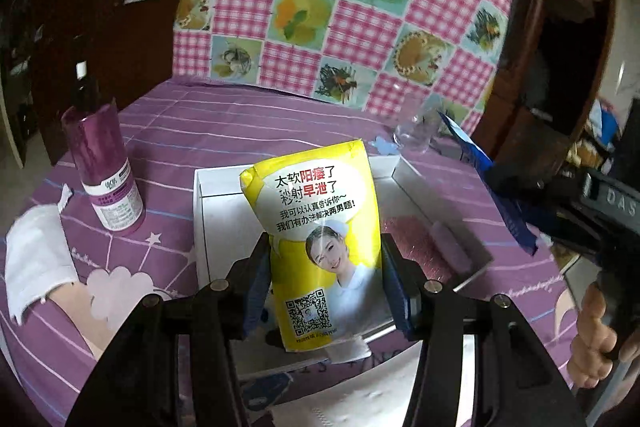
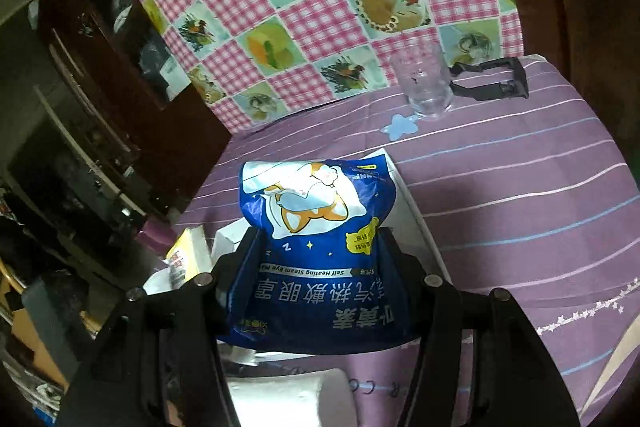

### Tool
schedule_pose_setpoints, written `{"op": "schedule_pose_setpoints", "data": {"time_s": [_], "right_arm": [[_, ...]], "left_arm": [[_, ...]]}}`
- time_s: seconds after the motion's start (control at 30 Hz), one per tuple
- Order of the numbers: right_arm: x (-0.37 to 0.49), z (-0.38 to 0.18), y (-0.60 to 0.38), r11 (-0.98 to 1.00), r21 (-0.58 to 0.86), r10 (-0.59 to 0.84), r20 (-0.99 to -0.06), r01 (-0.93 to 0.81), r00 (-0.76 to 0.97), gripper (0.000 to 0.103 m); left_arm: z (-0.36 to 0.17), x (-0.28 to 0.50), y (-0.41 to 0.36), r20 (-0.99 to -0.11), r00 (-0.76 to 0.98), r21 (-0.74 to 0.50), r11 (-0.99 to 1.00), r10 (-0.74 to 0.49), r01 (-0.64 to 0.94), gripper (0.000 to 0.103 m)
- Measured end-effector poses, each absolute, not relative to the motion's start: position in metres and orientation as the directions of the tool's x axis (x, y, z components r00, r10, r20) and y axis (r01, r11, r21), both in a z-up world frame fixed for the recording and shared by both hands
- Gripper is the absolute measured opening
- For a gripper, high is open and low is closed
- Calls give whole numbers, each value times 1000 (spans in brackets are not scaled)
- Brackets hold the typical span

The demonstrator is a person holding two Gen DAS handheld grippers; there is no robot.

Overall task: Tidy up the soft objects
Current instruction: 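Carry the yellow packet into the box with the left while the right carries the blue packet over it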

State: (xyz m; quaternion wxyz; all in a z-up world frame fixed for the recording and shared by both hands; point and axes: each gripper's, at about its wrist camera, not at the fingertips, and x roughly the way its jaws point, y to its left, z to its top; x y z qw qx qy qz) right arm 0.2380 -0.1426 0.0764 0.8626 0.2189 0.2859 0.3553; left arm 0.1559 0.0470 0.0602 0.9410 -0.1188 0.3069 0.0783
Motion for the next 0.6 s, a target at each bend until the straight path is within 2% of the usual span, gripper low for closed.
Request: {"op": "schedule_pose_setpoints", "data": {"time_s": [0.1, 0.2, 0.37, 0.5, 0.6], "right_arm": [[238, 77, -139, 658, 568, 735, -340, -495, 586, 58], [236, 79, -138, 675, 548, 719, -340, -494, 606, 58], [237, 78, -140, 649, 582, 735, -313, -490, 601, 58], [238, 76, -139, 637, 597, 741, -301, -487, 601, 58], [239, 74, -137, 636, 599, 744, -308, -487, 593, 58]], "left_arm": [[62, 153, 46, -588, 802, -142, 963, 105, -230, 51], [63, 150, 56, -585, 803, -169, 951, 114, -259, 51], [53, 167, 60, -620, 784, -272, 933, 18, -236, 51], [36, 184, 42, -683, 730, -253, 947, -30, -198, 51], [33, 187, 39, -704, 710, -233, 950, -18, -207, 51]]}}
